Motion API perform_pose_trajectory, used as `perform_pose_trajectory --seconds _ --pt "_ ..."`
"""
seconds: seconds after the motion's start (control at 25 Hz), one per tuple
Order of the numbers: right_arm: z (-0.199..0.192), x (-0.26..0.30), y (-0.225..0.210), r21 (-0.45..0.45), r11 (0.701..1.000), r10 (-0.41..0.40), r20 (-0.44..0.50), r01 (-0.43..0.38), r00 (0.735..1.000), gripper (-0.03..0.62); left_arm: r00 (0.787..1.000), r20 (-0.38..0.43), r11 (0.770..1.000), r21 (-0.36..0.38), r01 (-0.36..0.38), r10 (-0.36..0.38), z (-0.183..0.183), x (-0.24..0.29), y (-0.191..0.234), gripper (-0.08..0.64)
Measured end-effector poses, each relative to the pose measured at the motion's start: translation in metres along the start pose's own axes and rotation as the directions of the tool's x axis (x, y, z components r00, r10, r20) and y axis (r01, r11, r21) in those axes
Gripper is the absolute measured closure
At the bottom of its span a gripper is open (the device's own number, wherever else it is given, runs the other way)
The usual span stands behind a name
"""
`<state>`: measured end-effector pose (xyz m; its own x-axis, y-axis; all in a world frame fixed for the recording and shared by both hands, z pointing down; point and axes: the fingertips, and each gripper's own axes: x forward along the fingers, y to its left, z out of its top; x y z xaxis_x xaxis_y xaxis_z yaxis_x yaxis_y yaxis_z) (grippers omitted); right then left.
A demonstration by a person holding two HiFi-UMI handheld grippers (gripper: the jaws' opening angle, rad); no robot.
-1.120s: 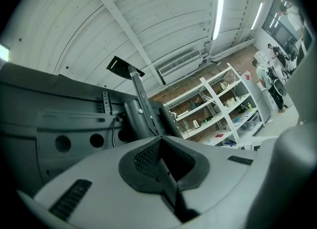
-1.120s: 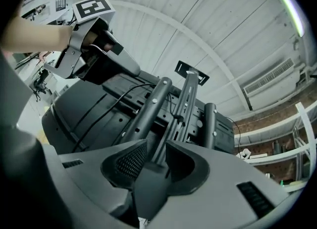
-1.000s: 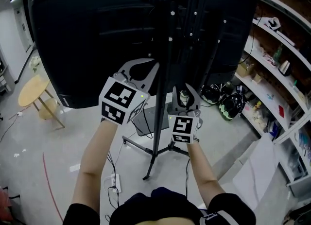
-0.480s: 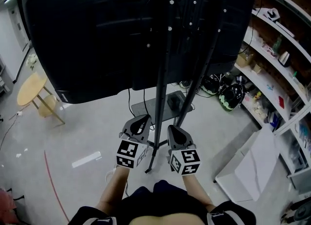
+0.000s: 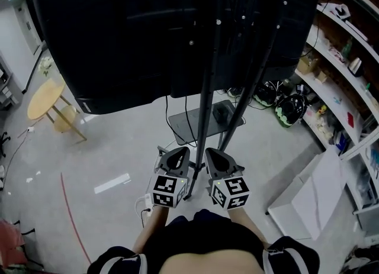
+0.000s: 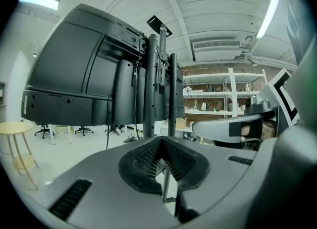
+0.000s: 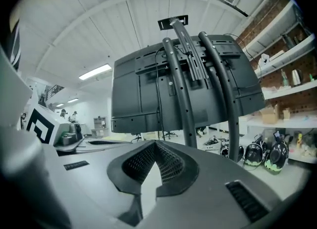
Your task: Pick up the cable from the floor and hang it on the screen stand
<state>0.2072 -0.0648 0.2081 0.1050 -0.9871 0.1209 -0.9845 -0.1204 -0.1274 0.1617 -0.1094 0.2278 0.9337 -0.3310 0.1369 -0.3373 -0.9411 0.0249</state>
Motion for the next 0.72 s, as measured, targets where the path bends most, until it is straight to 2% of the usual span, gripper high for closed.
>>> perform_pose_trajectory --seconds 0.16,0.72 --pt "0.003 -0.007 -0.008 0.019 0.999 -0.025 0.002 0.025 1.000 0.569 1.000 0.012 1.000 -0.023 0.009 -0.009 0.001 -0.002 -0.007 0.560" --pt "-0.014 -0.013 0.017 0.004 1.000 -0.008 -0.033 0.009 0.999 0.569 0.996 -0.081 0.996 -0.087 0.036 -0.043 -0.025 -0.028 -0.015 0.560"
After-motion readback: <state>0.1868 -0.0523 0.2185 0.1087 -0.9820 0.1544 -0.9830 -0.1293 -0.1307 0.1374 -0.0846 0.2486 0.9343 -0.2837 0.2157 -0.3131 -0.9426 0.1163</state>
